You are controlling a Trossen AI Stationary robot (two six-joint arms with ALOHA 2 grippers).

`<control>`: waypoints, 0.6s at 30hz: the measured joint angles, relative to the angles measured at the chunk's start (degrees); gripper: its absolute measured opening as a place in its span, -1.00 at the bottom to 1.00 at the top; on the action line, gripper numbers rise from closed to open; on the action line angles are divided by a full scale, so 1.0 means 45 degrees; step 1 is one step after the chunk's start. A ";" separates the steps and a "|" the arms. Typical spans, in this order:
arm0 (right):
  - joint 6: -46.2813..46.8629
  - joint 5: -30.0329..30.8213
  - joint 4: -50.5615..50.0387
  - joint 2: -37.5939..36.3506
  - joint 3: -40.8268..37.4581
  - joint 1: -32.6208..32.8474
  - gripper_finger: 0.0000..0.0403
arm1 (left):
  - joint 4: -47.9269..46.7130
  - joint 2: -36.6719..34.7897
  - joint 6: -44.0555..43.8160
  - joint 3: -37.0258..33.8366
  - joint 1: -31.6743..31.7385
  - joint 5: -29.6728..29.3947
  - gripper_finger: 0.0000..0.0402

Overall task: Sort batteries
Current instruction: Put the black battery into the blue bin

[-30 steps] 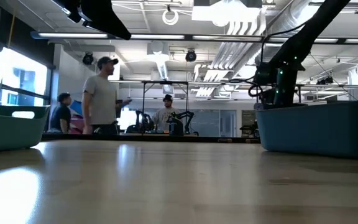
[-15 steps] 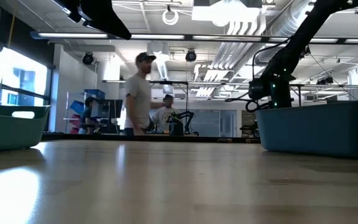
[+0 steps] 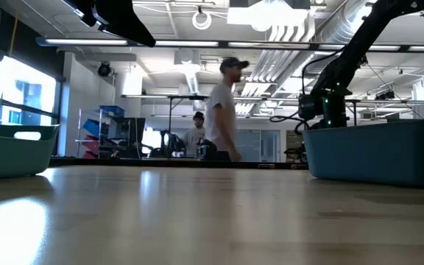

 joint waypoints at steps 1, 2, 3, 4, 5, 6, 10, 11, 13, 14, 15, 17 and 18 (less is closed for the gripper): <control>-0.0085 -0.0073 -0.0170 0.0012 0.0080 -0.0002 0.03 | 0.0000 0.0000 -0.0005 0.0000 0.0000 0.0000 -0.99; -0.0178 -0.0104 -0.0325 0.0019 0.0137 -0.0002 0.03 | 0.0000 0.0000 -0.0005 0.0000 0.0000 0.0000 -0.99; -0.0355 -0.0095 -0.0544 0.0024 0.0206 0.0000 0.03 | 0.0000 0.0000 -0.0005 0.0000 0.0000 0.0000 -0.99; -0.0485 -0.0048 -0.0744 0.0037 0.0287 0.0011 0.03 | 0.0000 0.0000 -0.0005 0.0000 0.0000 0.0000 -0.99; -0.0675 0.0031 -0.0903 0.0055 0.0344 0.0038 0.03 | 0.0000 0.0000 -0.0005 0.0000 0.0000 0.0000 -0.99; -0.0820 0.0092 -0.1041 0.0058 0.0369 0.0077 0.03 | 0.0000 0.0000 -0.0005 0.0000 0.0000 0.0000 -0.99; -0.1581 0.0144 -0.1331 0.0058 0.0402 0.0105 0.03 | 0.0005 -0.0005 -0.0009 0.0000 0.0000 0.0000 -0.99; -0.1763 0.0139 -0.1344 0.0058 0.0402 0.0102 0.03 | 0.0009 -0.0005 -0.0009 0.0000 0.0000 0.0000 -0.99; -0.2081 0.0139 -0.1363 0.0058 0.0402 0.0103 0.00 | 0.0013 -0.0003 -0.0013 0.0000 0.0000 0.0000 -0.99; -0.2219 0.0139 -0.1377 0.0058 0.0397 0.0105 -0.02 | 0.0022 -0.0005 -0.0014 0.0000 0.0000 0.0000 -0.99; -0.2398 0.0126 -0.1397 0.0058 0.0392 0.0105 -0.06 | 0.0043 -0.0005 -0.0014 0.0000 0.0000 0.0000 -0.99; -0.2760 0.0020 -0.1492 0.0058 0.0392 0.0080 -0.16 | 0.0147 -0.0001 -0.0014 0.0000 0.0000 0.0000 -0.99; -0.2943 -0.0105 -0.1575 0.0058 0.0387 0.0055 -0.22 | 0.0201 -0.0005 -0.0003 0.0000 0.0000 0.0000 -0.99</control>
